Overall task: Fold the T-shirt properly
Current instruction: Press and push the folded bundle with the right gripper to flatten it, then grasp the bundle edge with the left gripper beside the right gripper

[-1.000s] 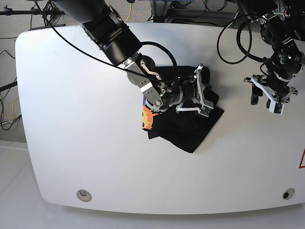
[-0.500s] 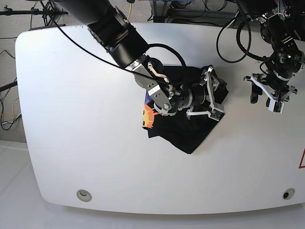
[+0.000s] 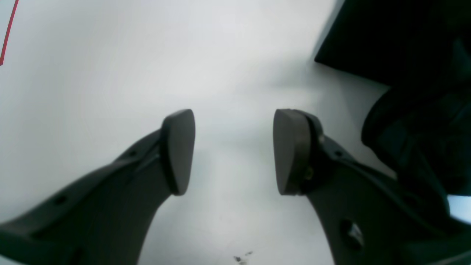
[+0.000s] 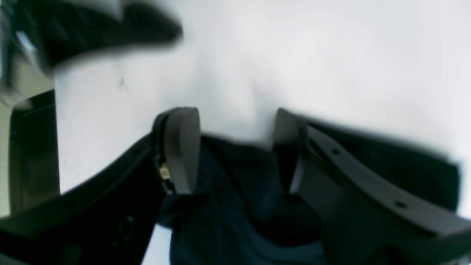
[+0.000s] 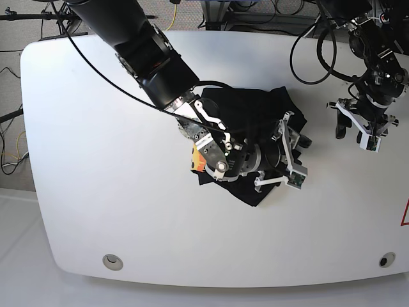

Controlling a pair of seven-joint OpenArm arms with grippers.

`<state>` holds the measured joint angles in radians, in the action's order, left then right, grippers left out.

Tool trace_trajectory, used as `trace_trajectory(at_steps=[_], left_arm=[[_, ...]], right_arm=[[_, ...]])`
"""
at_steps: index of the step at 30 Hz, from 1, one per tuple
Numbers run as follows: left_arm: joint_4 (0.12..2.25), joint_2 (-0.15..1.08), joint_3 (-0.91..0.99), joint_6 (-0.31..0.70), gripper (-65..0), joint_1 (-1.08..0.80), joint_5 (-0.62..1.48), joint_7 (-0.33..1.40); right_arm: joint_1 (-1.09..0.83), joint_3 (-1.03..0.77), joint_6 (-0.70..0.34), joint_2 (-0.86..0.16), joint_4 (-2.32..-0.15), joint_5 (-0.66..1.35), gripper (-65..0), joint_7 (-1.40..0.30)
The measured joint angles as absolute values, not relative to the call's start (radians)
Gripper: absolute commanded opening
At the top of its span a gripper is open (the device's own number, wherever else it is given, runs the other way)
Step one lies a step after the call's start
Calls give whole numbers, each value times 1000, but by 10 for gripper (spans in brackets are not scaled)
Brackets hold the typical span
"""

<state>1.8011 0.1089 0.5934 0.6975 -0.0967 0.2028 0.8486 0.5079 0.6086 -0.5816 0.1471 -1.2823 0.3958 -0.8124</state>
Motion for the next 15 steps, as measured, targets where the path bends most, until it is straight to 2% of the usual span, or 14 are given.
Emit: trace_trajectory(at_steps=[7,15], left_arm=[[1888,105,585,698,-336,-99,204,856],[1923,103,481,706,-337,-95,215,854]], right_arm=[[514,512,-580,144,-1286,382,-335,-815],[517,435,-577,114,-1273,150,-339,-818]])
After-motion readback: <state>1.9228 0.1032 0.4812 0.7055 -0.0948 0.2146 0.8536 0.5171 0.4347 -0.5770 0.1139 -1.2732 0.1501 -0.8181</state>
